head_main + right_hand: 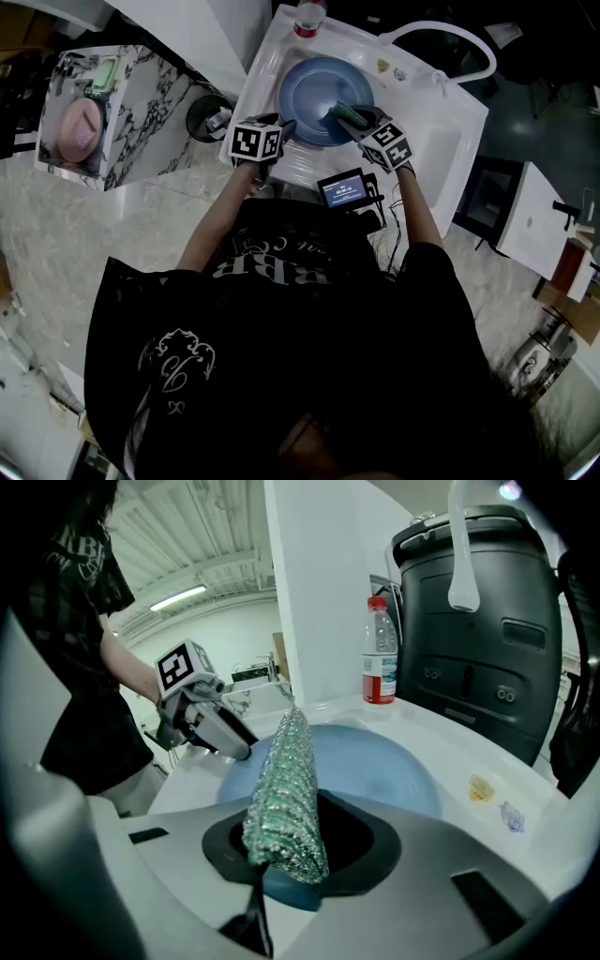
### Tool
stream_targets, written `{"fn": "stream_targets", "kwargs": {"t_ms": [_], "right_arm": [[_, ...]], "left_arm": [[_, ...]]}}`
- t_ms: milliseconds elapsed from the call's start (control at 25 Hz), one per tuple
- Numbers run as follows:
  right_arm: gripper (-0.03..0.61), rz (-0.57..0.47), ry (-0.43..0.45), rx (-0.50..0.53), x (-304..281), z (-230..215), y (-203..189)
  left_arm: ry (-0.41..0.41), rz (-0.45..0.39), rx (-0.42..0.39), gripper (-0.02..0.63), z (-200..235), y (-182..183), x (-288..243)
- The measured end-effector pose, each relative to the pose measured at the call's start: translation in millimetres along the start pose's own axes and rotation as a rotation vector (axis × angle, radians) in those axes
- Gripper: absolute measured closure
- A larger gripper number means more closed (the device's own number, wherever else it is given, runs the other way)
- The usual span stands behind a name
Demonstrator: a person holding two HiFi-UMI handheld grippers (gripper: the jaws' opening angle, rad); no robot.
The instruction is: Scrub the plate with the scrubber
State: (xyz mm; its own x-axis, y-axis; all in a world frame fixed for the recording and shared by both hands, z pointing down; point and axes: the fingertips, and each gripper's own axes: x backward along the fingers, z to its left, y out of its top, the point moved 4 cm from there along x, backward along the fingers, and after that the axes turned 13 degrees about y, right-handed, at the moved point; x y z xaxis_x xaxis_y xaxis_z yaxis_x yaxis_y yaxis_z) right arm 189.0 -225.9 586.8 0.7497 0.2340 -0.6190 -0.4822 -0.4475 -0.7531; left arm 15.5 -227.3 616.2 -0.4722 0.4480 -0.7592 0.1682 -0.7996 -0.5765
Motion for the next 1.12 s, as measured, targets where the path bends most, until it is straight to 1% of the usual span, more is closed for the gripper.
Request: {"fn": "stream_targets", "kwargs": {"t_ms": [160, 240, 400, 560, 680, 840, 1000, 1120], "right_arm": [[0.486, -0.024, 0.123, -0.028, -12.3, 25.5, 1.6], [0.486, -0.017, 0.163, -0.025, -18.1, 35.9, 2.8], [0.486, 0.012, 0.208, 0.016, -28.1, 50.6, 8.1], [0.486, 0.015, 0.226, 0.010, -34.7, 57.0, 12.8], [0.486, -0.002, 0.182, -0.010, -34.4, 52.7, 15.9], [0.486, -0.031, 0.067, -0.031, -26.1, 46.0, 21.2], [0.486, -0.121, -0.060, -0.069, -5.1, 47.8, 44.8], [0.486, -0.178, -0.139, -0.089, 11.1, 59.3, 62.4]], "left_arm": [[0.006, -0.011, -0.007, 0.400, 1.7, 0.3, 0.3], [0.011, -0.019, -0.005, 0.400, 2.5, -0.8, 0.1], [0.016, -0.034, -0.018, 0.400, 4.8, 0.8, 3.5], [0.005, -0.040, -0.050, 0.402, 3.9, -1.7, 5.2], [-0.028, -0.062, -0.096, 0.402, -1.4, 0.1, 10.9], [-0.084, -0.117, -0.117, 0.402, -8.5, 8.0, 27.9], [-0.138, -0.194, -0.163, 0.403, -13.1, 21.7, 55.9], [-0.171, -0.248, -0.213, 0.403, -17.8, 29.4, 81.3]]}}
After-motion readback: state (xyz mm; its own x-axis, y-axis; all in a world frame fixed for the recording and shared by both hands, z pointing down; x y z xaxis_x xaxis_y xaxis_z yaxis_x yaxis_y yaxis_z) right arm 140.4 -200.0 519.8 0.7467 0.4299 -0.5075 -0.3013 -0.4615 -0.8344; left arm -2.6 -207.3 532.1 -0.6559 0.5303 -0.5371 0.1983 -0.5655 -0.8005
